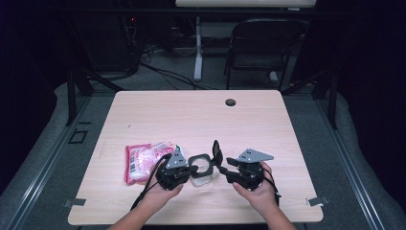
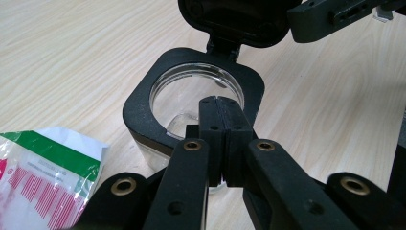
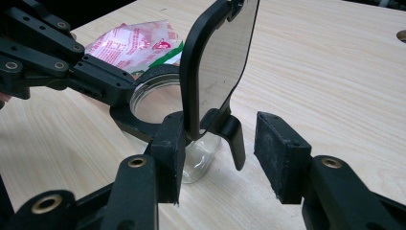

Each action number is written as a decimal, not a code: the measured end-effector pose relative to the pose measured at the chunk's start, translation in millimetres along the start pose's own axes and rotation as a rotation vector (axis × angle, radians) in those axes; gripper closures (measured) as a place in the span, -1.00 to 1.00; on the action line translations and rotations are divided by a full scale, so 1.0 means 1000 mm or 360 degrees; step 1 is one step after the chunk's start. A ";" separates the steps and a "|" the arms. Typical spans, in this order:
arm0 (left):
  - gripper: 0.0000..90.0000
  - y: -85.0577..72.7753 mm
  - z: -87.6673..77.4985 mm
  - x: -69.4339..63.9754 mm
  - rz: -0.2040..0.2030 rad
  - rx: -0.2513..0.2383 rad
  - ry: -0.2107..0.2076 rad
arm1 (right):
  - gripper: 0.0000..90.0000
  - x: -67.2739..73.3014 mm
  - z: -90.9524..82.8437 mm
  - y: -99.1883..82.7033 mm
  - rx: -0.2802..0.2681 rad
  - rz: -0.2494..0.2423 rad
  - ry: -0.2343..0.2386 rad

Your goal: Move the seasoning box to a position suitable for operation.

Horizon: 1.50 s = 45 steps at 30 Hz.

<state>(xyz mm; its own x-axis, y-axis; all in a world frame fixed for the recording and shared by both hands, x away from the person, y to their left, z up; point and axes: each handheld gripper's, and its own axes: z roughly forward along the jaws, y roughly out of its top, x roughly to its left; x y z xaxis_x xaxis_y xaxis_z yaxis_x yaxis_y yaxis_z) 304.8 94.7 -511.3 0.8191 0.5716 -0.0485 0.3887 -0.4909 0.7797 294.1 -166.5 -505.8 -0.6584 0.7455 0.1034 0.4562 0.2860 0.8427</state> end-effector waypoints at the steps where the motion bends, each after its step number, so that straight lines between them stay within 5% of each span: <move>1: 0.98 0.000 0.000 0.000 -0.0003 -0.0002 -0.0002 | 0.20 0.000 0.000 0.000 0.0002 -0.0001 -0.0001; 10: 0.92 0.000 0.000 0.000 -0.0016 -0.0011 -0.0018 | 0.32 0.003 0.003 -0.001 -0.0003 -0.0005 -0.0005; 18: 0.84 0.000 -0.006 0.007 -0.0056 -0.0041 0.0023 | 0.37 0.011 0.012 -0.003 0.0029 -0.0044 -0.0013; 30: 0.78 -0.003 -0.015 0.018 -0.0104 -0.0066 0.0090 | 0.69 0.009 0.014 0.000 0.0027 -0.0042 -0.0012; 45: 0.75 -0.008 -0.022 0.023 -0.0139 -0.0074 0.0136 | 0.76 -0.009 0.014 0.002 0.0012 0.0073 0.0000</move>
<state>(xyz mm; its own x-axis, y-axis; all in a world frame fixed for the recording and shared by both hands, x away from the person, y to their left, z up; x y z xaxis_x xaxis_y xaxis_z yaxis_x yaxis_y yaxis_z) 311.6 126.0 -504.9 0.7433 0.6657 -0.0659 0.4354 -0.4066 0.8032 309.1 -163.8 -512.8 -0.6366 0.7580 0.1420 0.4904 0.2558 0.8331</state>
